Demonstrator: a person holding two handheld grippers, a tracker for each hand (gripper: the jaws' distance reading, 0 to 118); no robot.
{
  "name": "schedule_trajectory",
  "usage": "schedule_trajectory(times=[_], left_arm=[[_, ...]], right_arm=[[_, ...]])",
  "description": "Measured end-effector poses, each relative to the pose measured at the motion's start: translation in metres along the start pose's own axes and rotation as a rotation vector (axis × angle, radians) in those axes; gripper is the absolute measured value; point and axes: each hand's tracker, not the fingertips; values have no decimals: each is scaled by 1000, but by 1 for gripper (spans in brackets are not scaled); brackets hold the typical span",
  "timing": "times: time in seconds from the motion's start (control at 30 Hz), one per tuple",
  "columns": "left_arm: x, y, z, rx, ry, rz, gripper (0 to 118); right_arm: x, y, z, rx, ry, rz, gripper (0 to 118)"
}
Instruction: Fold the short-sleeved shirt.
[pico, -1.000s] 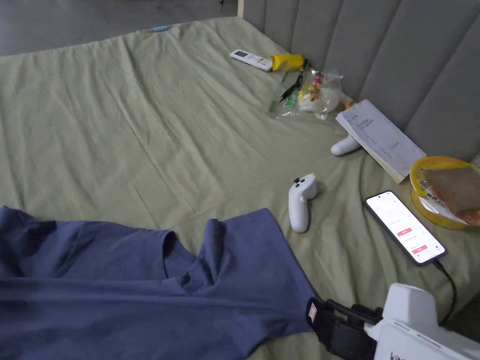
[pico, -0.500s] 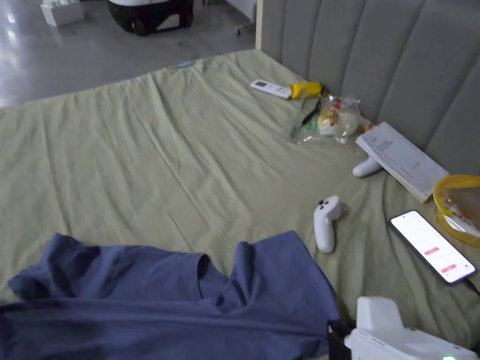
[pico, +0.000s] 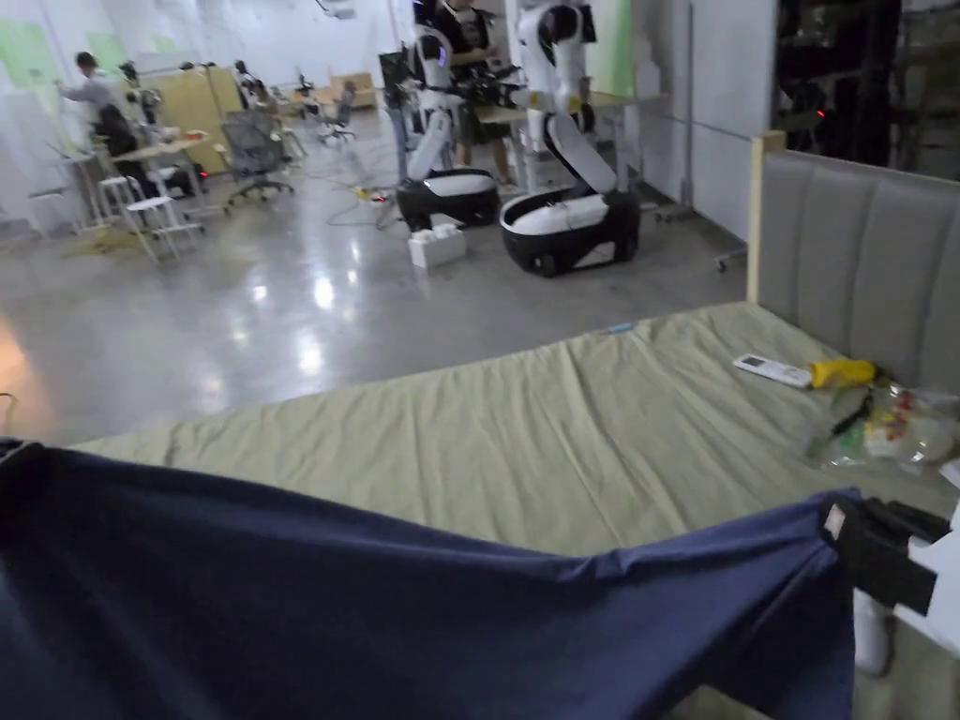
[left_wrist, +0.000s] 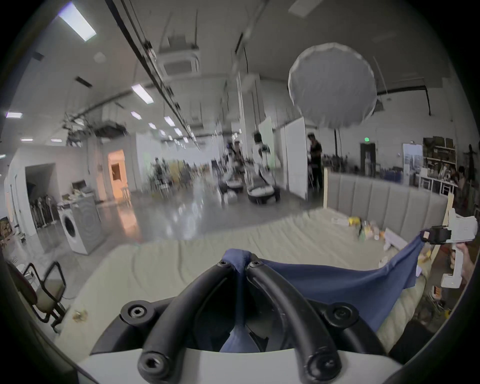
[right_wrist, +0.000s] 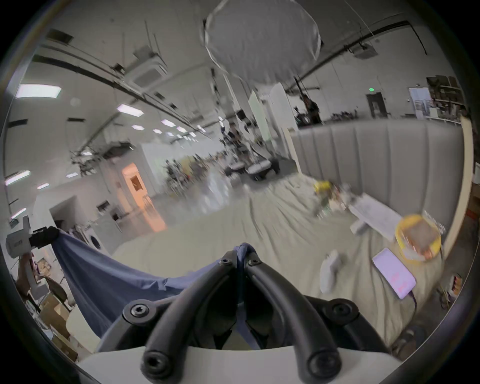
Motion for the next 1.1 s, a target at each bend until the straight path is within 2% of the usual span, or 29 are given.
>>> schedule_trajectory(times=[0.13,0.27,0.43,0.5,0.6,0.87,1.1], left_arm=[[-22,48,67,151,73,9,6],[-45,78,99,236,164,13,6],[-68,104,118,303,189,123,6],[-77,111,118,332,193,171,6],[-73,112,115,319,209,151,6],[-85,107,97,302,187,210,6],[-83,102,62,297,211,181,6]], right_arm=[[-39,74,7,166,49,124,4],[-76,145,12,280,94,173,3],[-109,213,9,337,111,219,3],[-125,230,12,389,96,284,3],[-146,244,16,468,54,403,3],[-146,238,-1,450,37,430,3],[-148,237,-37,434,3,458,3]])
